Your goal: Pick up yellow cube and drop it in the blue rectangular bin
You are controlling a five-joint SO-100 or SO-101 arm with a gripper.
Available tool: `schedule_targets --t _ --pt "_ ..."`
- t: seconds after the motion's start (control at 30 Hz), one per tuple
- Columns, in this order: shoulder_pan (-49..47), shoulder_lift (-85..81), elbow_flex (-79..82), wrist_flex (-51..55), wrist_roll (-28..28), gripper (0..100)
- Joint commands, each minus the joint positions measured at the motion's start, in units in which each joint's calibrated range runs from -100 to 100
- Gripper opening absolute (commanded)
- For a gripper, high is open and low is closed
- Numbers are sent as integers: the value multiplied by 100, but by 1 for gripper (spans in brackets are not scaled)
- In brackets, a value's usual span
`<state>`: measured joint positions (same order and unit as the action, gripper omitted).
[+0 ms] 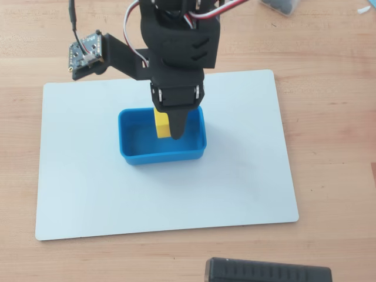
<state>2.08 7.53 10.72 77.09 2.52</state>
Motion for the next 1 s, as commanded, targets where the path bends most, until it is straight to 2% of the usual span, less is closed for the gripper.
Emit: schedule_targets --t 0.0,0.3,0.43,0.57,0.8,0.97 --pt "126 -470 -9 -145 -15 16" --pt "212 -1148 0 111 -20 17" --pt "169 -1807 -154 482 -107 7" --pt "280 -2504 -136 821 -147 2" --pt "392 -4678 1491 763 -161 0" --pt "160 -6220 3382 136 -117 0"
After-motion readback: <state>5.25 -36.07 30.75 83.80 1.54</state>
